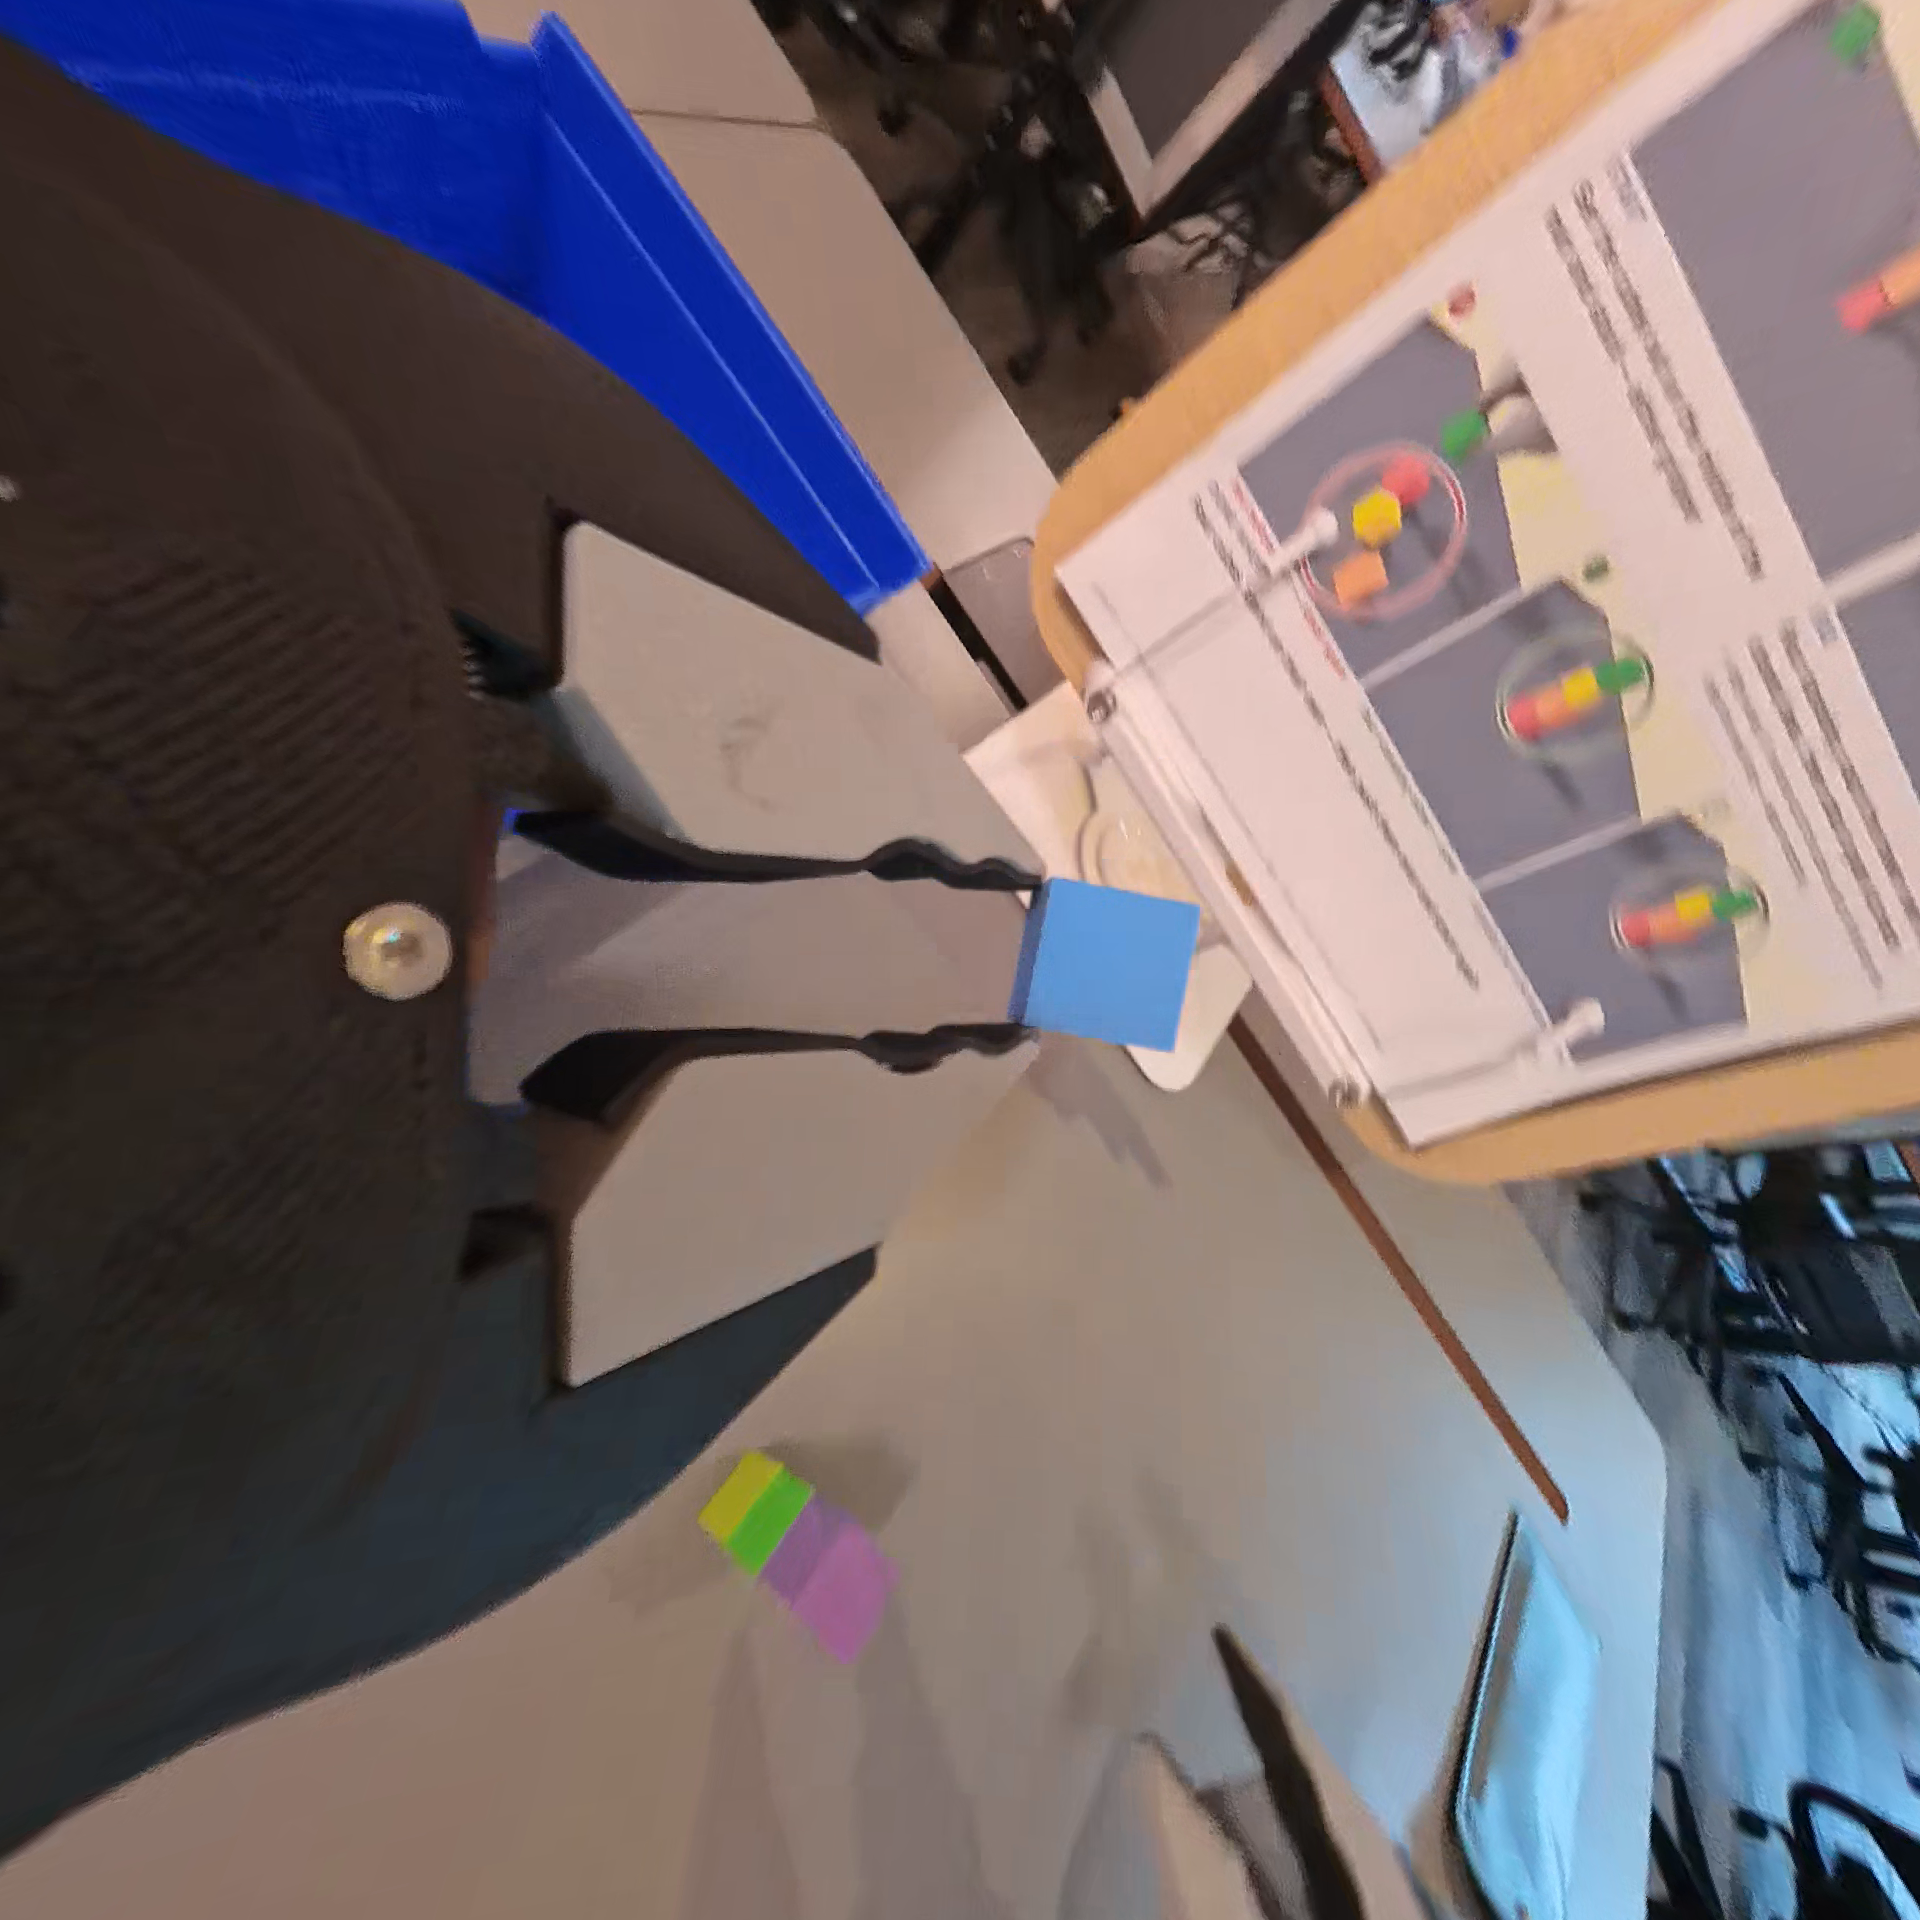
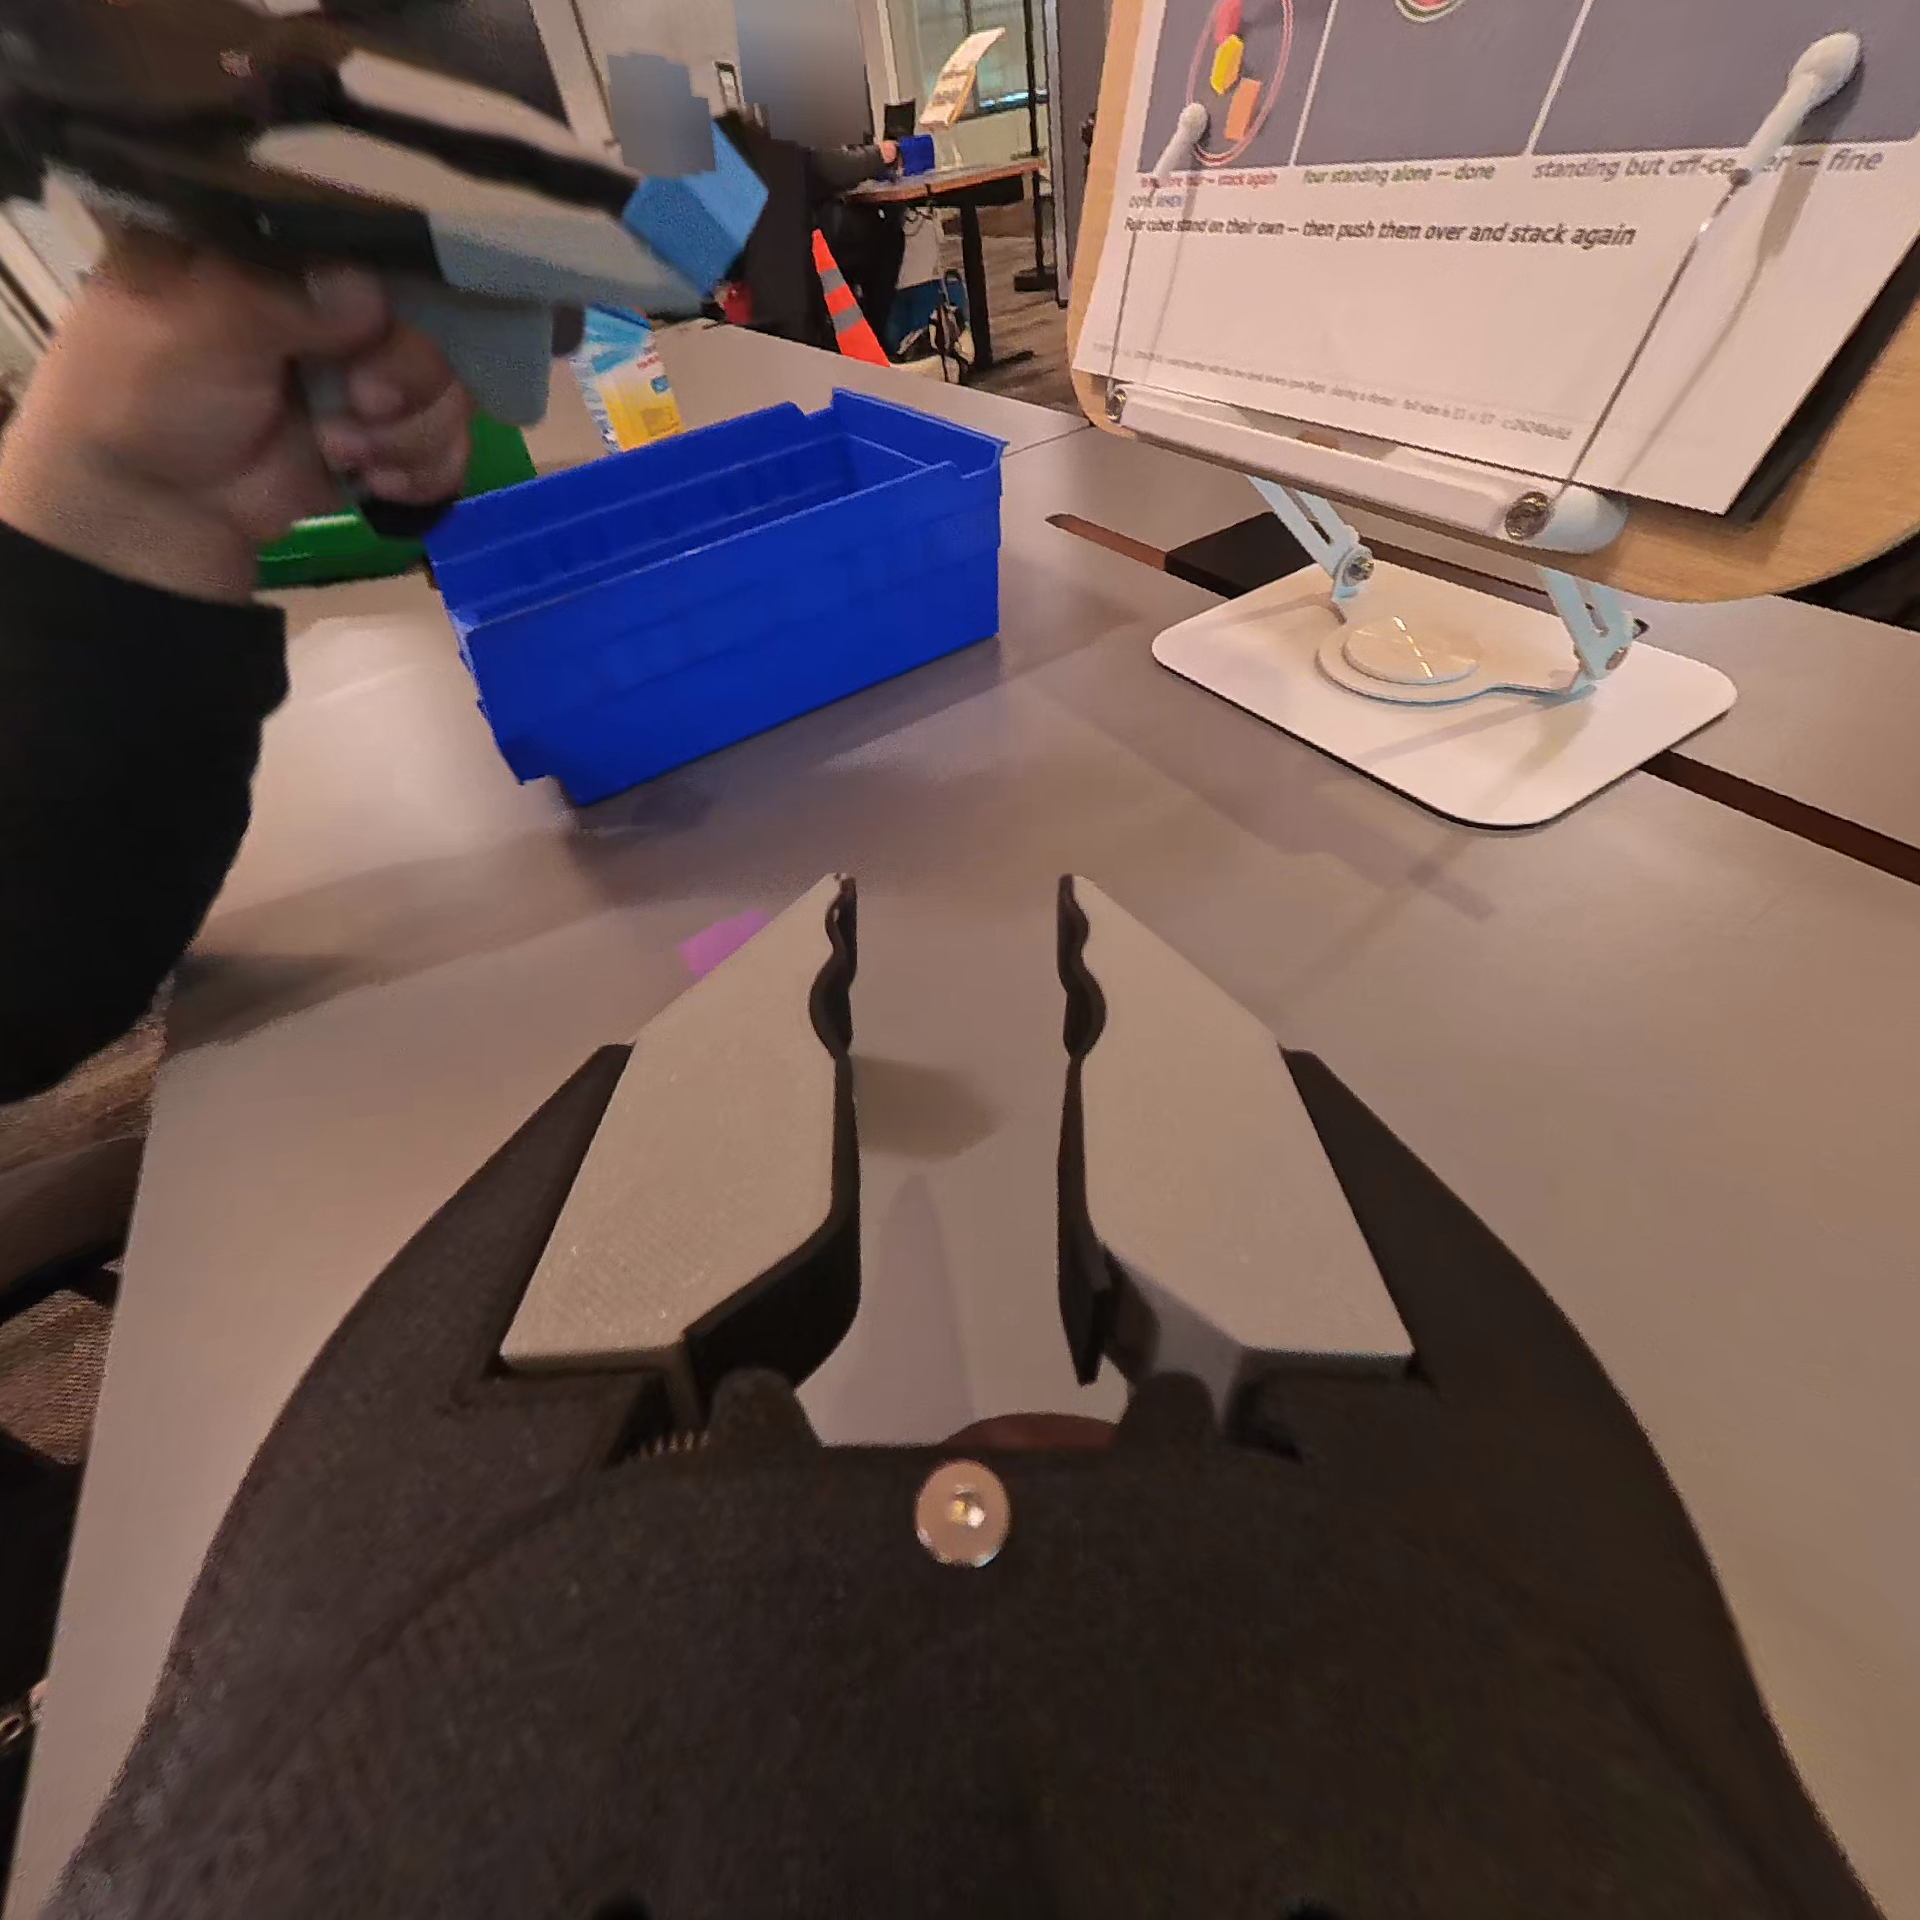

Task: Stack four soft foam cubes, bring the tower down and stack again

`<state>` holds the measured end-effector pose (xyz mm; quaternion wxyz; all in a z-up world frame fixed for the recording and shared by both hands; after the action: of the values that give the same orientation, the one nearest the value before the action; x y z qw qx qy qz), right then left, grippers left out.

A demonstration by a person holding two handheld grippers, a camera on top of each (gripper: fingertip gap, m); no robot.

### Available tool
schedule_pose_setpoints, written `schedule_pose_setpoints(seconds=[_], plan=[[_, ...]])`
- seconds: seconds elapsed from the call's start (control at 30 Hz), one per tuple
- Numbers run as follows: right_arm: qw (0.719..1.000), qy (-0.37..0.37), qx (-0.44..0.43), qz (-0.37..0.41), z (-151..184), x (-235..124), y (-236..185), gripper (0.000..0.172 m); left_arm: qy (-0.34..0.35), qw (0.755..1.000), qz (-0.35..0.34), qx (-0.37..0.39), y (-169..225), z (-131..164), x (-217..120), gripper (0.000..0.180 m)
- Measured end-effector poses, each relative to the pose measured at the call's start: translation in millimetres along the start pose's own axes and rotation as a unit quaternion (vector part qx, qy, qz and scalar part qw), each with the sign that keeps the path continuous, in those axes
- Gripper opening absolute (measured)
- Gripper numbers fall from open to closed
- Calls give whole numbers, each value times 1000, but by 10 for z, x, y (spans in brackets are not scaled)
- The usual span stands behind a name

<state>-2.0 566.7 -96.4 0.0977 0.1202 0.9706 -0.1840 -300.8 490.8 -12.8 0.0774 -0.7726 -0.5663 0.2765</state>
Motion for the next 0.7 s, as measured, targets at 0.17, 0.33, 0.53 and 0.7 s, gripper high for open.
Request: schedule_pose_setpoints(seconds=[0.17, 0.33, 0.53, 0.7], plan=[[999, 6, 16, -38, -13, 19, -101, 36, 50, 998, 3, 49, 561, -8, -60, 23], [997, 12, 27, -72, -32, 35, -211, 36, 92, 989, 8, 112, 1018, -77, 42, 23], [984, 19, 87, -152, -68, 121, -337, 39, 81, 974, -10, 213, 1359, -20, 186, 23], [981, 15, 96, -167, -90, 222, -398, 41, 94, 973, 2, 210, 1433, -37, 159, 23]])
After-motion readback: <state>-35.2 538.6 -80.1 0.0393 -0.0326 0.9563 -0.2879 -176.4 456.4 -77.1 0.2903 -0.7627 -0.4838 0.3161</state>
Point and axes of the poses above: each gripper's, where its closed fingertips meet, x out along the fingers, z out of its underside, y = z × x across the jaws, the point moved 9 cm from there along -x, back along the fingers, and after that the axes turned 12 degrees about x, right-handed, at the moved point
